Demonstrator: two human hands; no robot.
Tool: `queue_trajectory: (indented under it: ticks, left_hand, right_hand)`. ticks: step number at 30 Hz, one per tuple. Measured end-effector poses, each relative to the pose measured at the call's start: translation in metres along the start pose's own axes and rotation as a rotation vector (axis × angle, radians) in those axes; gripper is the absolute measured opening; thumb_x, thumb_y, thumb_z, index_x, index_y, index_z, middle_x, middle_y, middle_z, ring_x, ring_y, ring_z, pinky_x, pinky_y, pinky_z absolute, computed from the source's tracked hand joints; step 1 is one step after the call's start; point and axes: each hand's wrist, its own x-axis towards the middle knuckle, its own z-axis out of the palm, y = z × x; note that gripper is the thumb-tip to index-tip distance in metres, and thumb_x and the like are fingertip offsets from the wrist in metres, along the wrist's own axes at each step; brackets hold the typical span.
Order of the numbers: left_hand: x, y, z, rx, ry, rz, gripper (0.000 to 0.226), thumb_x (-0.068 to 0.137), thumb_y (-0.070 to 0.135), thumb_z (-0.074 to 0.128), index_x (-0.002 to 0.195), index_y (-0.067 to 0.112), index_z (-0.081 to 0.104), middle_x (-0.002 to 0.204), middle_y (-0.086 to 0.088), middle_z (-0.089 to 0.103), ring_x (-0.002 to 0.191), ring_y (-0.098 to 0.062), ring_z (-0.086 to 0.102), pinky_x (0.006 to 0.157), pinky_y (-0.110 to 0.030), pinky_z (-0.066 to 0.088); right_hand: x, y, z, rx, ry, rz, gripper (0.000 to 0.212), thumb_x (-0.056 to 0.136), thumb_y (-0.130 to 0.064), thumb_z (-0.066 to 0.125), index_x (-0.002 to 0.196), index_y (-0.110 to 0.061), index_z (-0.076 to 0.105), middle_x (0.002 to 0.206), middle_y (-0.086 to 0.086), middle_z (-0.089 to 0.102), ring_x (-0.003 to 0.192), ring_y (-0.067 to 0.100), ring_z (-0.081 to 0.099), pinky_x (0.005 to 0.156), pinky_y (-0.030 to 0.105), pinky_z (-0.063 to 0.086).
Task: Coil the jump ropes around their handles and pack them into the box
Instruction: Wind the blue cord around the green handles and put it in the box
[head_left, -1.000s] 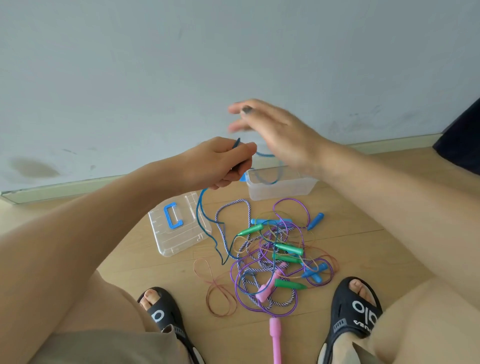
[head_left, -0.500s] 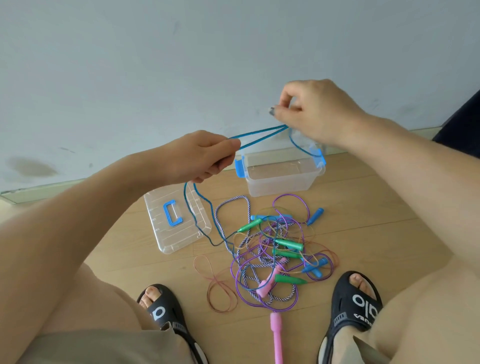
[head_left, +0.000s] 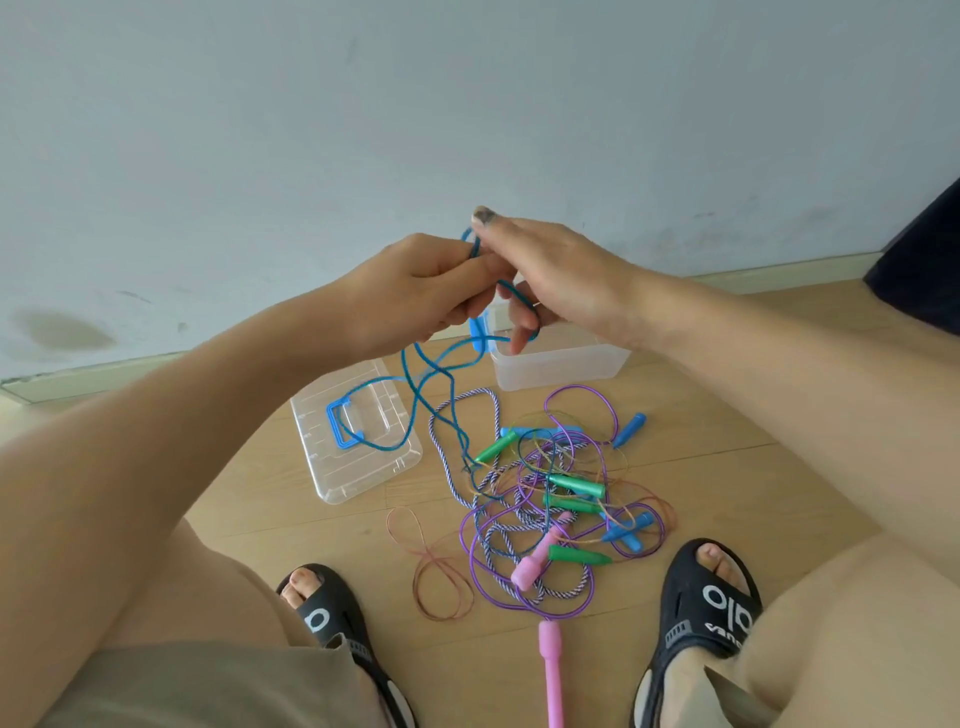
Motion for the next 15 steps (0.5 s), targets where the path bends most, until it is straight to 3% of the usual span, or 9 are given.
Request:
queue_trajectory:
  ticks: [2,4,6,7,9,11,13,15]
  left_hand:
    - [-0.001,-0.001,-0.002,0.019,0.003,-0.018,0.044,0.103,0.036,0.044,0.063,0.019,0.049,0.053,0.01,0.034,0.051,-0.014,0.026,0.049,-0.025,0.026]
    - [-0.003,-0.001,-0.003,0.033,-0.012,-0.028,0.044,0.103,0.036,0.043,0.062,0.02,0.05,0.054,0.009,0.033,0.051,-0.014,0.027,0.049,-0.024,0.027]
    - [-0.003,0.0,-0.003,0.034,-0.033,-0.045,0.044,0.104,0.034,0.042,0.063,0.019,0.049,0.054,0.009,0.032,0.051,-0.013,0.027,0.048,-0.021,0.027]
    - [-0.003,-0.001,-0.003,0.037,-0.04,-0.059,0.044,0.104,0.032,0.041,0.063,0.018,0.049,0.054,0.009,0.031,0.05,-0.013,0.027,0.048,-0.021,0.027]
    - [-0.003,-0.004,-0.004,0.047,-0.049,-0.094,0.043,0.104,0.032,0.041,0.065,0.017,0.05,0.053,0.009,0.031,0.049,-0.012,0.026,0.047,-0.021,0.027]
    - [-0.004,-0.007,-0.007,0.052,-0.05,-0.125,0.043,0.104,0.035,0.041,0.067,0.016,0.05,0.054,0.009,0.032,0.049,-0.013,0.026,0.047,-0.022,0.027]
    - [-0.007,-0.01,-0.013,0.058,-0.03,-0.132,0.043,0.104,0.037,0.041,0.068,0.016,0.048,0.055,0.008,0.031,0.05,-0.014,0.025,0.048,-0.023,0.026]
    - [-0.008,-0.011,-0.017,0.065,-0.001,-0.13,0.043,0.103,0.039,0.042,0.068,0.017,0.048,0.055,0.008,0.031,0.051,-0.014,0.025,0.05,-0.025,0.025]
  right_hand:
    - [-0.002,0.001,0.0,-0.127,0.046,-0.054,0.042,0.101,-0.052,0.039,0.101,-0.015,0.058,0.092,0.01,0.063,0.067,0.019,0.056,0.075,0.042,0.054]
    - [-0.002,0.0,0.0,-0.231,0.135,-0.153,0.037,0.1,-0.052,0.042,0.113,-0.021,0.057,0.1,0.007,0.065,0.089,0.018,0.061,0.083,0.034,0.049]
    - [-0.004,-0.001,-0.001,-0.392,0.165,-0.227,0.037,0.101,-0.053,0.041,0.116,-0.023,0.055,0.089,-0.002,0.063,0.077,0.004,0.056,0.07,0.025,0.042]
    - [-0.005,-0.001,-0.002,-0.518,0.182,-0.249,0.036,0.1,-0.053,0.04,0.111,-0.023,0.057,0.076,-0.007,0.06,0.065,0.003,0.051,0.062,0.026,0.036]
    - [-0.006,-0.001,-0.006,-0.692,0.272,-0.273,0.031,0.099,-0.052,0.043,0.098,-0.025,0.058,0.054,-0.012,0.053,0.052,0.005,0.044,0.057,0.032,0.028]
    - [-0.002,0.002,-0.021,-0.687,0.399,-0.263,0.023,0.098,-0.045,0.049,0.099,-0.025,0.058,0.05,-0.011,0.051,0.052,0.012,0.043,0.058,0.032,0.027]
    - [0.003,0.007,-0.047,-0.712,0.515,-0.174,0.019,0.096,-0.038,0.051,0.106,-0.023,0.059,0.058,-0.006,0.056,0.069,0.024,0.053,0.064,0.033,0.036]
    - [0.006,0.021,-0.071,-0.87,0.574,0.026,0.02,0.096,-0.032,0.05,0.109,-0.021,0.059,0.085,0.0,0.07,0.092,0.032,0.061,0.076,0.037,0.045]
